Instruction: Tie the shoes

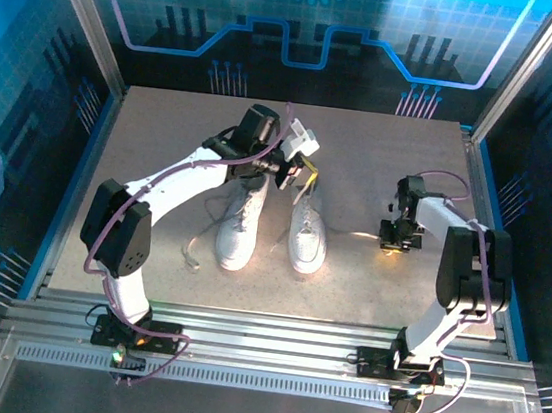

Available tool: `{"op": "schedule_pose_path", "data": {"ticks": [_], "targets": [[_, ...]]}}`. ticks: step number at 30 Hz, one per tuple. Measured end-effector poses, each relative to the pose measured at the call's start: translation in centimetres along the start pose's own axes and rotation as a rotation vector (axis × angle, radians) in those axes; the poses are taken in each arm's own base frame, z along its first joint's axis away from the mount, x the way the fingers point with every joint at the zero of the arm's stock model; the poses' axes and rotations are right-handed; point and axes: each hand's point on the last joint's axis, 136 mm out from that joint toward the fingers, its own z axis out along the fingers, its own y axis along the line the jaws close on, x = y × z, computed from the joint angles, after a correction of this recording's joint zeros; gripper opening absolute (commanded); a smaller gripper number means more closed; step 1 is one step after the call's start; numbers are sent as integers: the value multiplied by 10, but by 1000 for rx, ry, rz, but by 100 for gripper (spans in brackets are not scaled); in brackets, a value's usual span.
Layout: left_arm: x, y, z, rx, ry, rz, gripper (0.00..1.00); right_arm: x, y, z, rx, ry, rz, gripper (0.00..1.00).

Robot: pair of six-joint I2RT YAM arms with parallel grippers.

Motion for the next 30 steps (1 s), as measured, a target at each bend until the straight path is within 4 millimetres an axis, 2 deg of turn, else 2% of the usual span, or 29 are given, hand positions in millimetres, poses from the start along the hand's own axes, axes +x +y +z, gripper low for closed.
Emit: {"op": "schedule_pose_path", "data": {"ticks": [5, 11, 16, 18, 20, 22, 24, 25, 27, 30], "targets": [[0, 0, 0, 0, 0, -1, 0, -13, 2, -15, -6, -36, -17, 0], [0, 0, 0, -1, 1, 0, 0, -60, 12, -70, -43, -218, -49, 0], [2, 0, 1, 1, 4, 0, 0, -68, 36, -93, -85, -264, -123, 0], [5, 0, 1, 2, 9, -2, 0, -82, 50, -111, -101, -291, -159, 0], [10, -1, 1, 4, 16, -1, 0, -112, 69, -141, -128, -365, -197, 0], [16, -5, 0, 8, 23, 1, 0, -147, 101, -179, -181, -478, -249, 0], [22, -10, 0, 17, 27, 11, 0, -166, 136, -209, -253, -559, -303, 0], [25, -14, -1, 21, 26, 18, 0, -171, 157, -223, -304, -594, -334, 0], [30, -20, -3, 28, 16, 33, 0, -170, 200, -238, -413, -625, -393, 0], [34, -29, -7, 38, -2, 53, 0, -150, 257, -237, -577, -585, -469, 1]]}}
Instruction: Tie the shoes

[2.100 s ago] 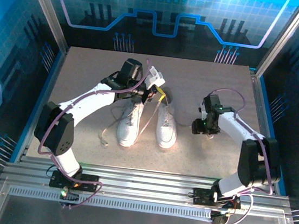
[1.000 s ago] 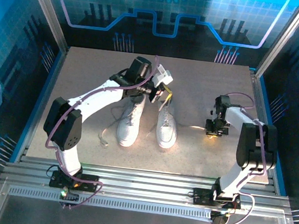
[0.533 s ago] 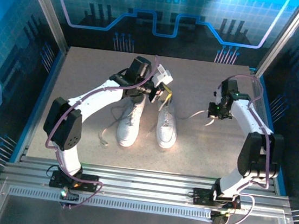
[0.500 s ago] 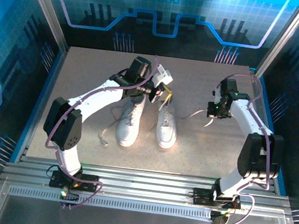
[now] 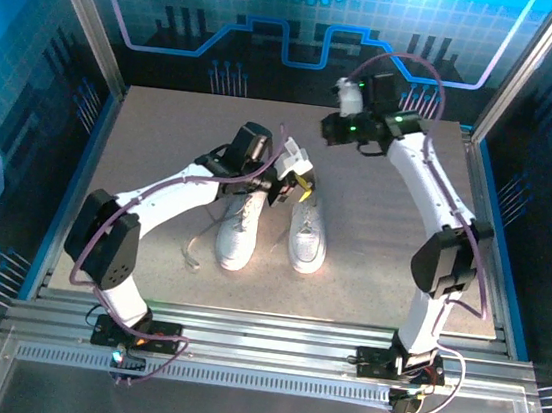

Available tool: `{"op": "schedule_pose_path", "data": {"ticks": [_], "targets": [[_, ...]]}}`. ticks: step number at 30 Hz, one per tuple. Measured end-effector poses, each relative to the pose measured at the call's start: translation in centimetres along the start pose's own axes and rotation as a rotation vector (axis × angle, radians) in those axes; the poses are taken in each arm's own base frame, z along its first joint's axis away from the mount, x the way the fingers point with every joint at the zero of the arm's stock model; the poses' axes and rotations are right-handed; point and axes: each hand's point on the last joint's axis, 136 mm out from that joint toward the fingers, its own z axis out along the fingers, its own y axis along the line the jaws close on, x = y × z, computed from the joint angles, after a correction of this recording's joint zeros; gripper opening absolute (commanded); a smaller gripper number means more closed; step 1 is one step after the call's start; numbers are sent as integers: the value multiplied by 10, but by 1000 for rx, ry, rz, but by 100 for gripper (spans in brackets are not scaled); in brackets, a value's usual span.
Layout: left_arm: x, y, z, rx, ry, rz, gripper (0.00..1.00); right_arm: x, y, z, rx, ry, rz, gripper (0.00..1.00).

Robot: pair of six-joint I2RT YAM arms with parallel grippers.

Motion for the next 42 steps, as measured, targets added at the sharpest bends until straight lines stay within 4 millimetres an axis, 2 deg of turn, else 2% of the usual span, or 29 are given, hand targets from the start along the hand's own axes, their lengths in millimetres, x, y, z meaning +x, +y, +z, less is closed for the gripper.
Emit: {"op": "schedule_pose_path", "data": {"ticks": [2, 4, 8, 9, 12, 15, 18, 22, 24, 27, 30, 33, 35, 37, 42], "targets": [[-1, -3, -3, 4, -14, 13, 0, 13, 27, 19, -101, 31, 7, 1], [-6, -5, -5, 5, -33, 29, 0, 33, 46, 36, -182, 83, 34, 2], [-11, -6, -7, 2, -53, 46, 0, 61, 57, 50, -255, 152, 93, 5], [-11, -6, -6, 3, -53, 45, 0, 64, 57, 52, -263, 159, 103, 11], [-11, -6, -6, 5, -55, 47, 0, 67, 56, 53, -270, 159, 120, 42], [-11, -7, -6, 13, -56, 45, 0, 61, 56, 46, -272, 131, 114, 53], [-12, -9, -6, 21, -61, 42, 0, 51, 49, 28, -257, 81, 106, 57], [-12, -3, -9, 11, -64, 14, 0, 44, 37, -9, -239, -9, 53, 58], [-12, 0, -12, 8, -67, -11, 0, 50, 33, -29, -224, -61, -15, 59], [-14, 6, -16, 11, -66, -57, 0, 78, 34, -45, -213, -115, -131, 61], [-20, 11, -16, 21, -65, -98, 0, 117, 31, -44, -206, -157, -228, 68], [-23, 13, -14, 38, -56, -135, 0, 151, 25, -29, -189, -173, -303, 69], [-25, 13, -13, 52, -48, -155, 0, 166, 25, -19, -186, -164, -344, 69], [-26, 12, -12, 65, -42, -177, 0, 168, 28, -14, -183, -173, -391, 69], [-24, 10, -11, 82, -27, -209, 0, 147, 32, -9, -158, -249, -486, 67]]}}
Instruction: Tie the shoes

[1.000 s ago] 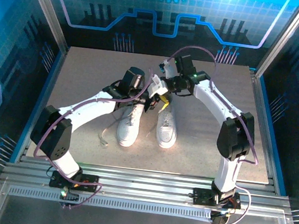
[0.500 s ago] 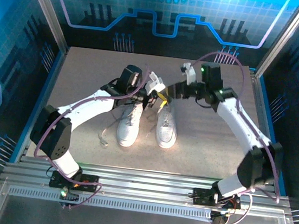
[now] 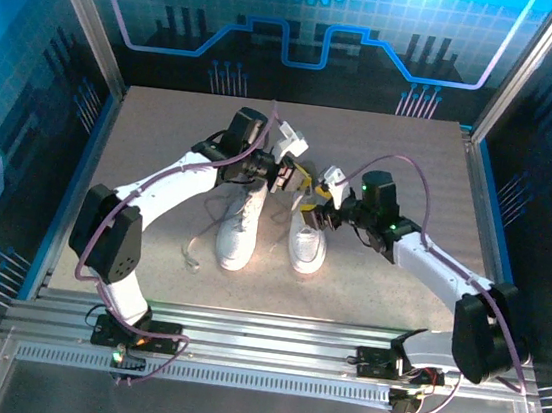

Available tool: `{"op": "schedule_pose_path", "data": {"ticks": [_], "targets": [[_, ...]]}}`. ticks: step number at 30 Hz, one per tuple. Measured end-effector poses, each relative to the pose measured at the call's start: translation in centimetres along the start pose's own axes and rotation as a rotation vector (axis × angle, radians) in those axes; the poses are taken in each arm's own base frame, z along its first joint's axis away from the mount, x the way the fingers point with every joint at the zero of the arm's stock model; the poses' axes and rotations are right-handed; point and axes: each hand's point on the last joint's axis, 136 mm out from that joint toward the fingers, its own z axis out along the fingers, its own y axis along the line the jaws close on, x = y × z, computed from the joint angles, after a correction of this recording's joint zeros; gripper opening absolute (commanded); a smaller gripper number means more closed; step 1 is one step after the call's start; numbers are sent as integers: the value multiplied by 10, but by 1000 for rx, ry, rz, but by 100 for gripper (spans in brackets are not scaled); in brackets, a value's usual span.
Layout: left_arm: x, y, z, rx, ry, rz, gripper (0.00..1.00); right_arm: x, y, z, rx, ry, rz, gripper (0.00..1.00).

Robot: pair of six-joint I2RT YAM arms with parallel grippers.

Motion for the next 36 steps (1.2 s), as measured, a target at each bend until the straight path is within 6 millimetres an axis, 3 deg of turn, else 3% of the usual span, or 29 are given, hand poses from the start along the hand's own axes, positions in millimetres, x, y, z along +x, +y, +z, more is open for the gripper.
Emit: {"op": "schedule_pose_path", "data": {"ticks": [3, 6, 11, 14, 24, 31, 36], "targets": [[1, -1, 0, 8, 7, -19, 0, -6, -6, 6, 21, -20, -34, 66], [-1, -1, 2, 14, 8, -23, 0, -11, -8, 12, 30, -36, -61, 59], [-3, 1, 3, 14, 11, -27, 0, -20, -9, 23, 26, -52, -106, 18], [-1, 2, 3, 14, 17, -34, 3, -20, -10, 24, 31, -52, -120, 2], [-5, 4, 0, -2, -5, -52, 37, -21, -12, 25, 50, -50, -131, 0], [3, 17, -21, -114, -48, -29, 41, -21, -15, 25, 71, -48, -112, 0], [25, 45, -30, -293, 21, 93, 43, -25, -17, 25, 76, -48, -102, 0]]}}
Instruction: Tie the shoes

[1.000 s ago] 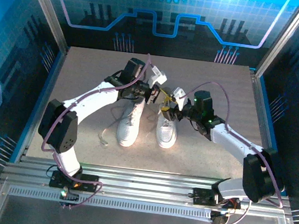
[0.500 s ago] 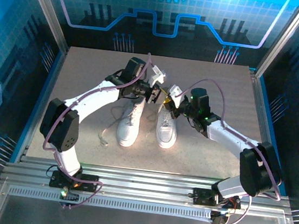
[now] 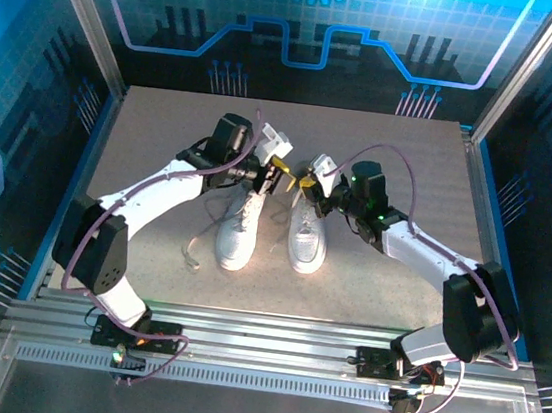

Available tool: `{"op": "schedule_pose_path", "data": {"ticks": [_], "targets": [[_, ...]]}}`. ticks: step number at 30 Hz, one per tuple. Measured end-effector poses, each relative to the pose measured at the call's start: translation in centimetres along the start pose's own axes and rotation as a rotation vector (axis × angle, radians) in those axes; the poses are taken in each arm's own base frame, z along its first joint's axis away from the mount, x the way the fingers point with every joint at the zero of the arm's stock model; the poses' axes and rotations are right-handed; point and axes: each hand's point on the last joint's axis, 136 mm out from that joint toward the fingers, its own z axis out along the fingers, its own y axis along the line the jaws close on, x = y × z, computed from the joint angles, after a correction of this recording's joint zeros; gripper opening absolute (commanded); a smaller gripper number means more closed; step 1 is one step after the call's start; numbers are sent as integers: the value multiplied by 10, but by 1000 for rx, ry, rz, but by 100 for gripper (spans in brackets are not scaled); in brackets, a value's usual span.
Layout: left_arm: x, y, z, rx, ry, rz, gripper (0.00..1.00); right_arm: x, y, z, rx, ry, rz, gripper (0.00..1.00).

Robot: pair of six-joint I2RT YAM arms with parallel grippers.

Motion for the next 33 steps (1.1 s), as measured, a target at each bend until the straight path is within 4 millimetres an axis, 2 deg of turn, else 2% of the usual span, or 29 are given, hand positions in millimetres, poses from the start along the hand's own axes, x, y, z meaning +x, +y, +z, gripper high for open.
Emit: {"op": "schedule_pose_path", "data": {"ticks": [6, 13, 21, 26, 33], "targets": [[40, 21, 9, -90, 128, 76, 43, 1, 0, 0, -1, 8, 20, 0], [92, 30, 39, -86, 279, 120, 43, 12, 0, -6, 8, 25, 49, 0], [103, 30, 59, -46, 326, 277, 44, 20, -9, -28, 74, 46, 67, 0], [109, 29, 67, -20, 371, 363, 46, 25, -9, -32, 84, 74, 76, 0], [121, 34, 74, 2, 453, 485, 56, 31, -19, -39, 113, 95, 92, 0]]}}
